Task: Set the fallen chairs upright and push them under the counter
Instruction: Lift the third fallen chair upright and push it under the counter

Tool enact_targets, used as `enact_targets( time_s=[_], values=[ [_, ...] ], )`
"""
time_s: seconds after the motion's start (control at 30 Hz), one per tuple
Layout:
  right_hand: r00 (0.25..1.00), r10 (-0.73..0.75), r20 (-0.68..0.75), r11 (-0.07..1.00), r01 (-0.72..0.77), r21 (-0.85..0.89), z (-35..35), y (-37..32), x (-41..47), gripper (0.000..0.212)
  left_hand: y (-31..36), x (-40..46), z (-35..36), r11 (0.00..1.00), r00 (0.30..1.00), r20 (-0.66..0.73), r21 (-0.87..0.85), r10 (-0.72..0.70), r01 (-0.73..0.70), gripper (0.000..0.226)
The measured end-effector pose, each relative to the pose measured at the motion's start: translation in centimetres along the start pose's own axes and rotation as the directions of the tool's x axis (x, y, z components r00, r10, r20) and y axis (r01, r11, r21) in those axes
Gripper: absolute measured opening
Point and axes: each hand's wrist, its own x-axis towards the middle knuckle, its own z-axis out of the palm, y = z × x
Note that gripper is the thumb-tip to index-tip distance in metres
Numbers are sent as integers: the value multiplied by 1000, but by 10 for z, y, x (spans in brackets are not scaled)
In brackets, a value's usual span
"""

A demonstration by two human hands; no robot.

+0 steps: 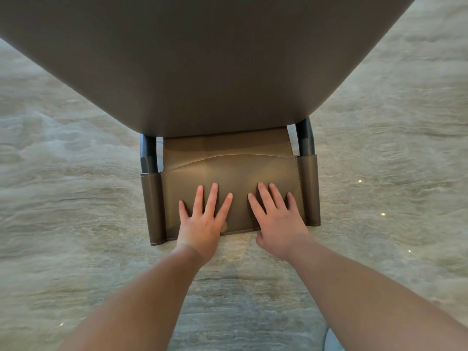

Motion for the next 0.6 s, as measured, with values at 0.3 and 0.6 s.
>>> enact_targets(
  time_s=[0.3,0.6],
  values=[
    [1000,22,-7,997,-23,-77,2,-8,8,107,-5,-5,-7,999,999,38,-53,15,-13,117],
    [996,-52,71,994,58,-93,-15,-5,3,103,-3,-15,-29,1000,993,116,-5,26,-25,116]
  ],
)
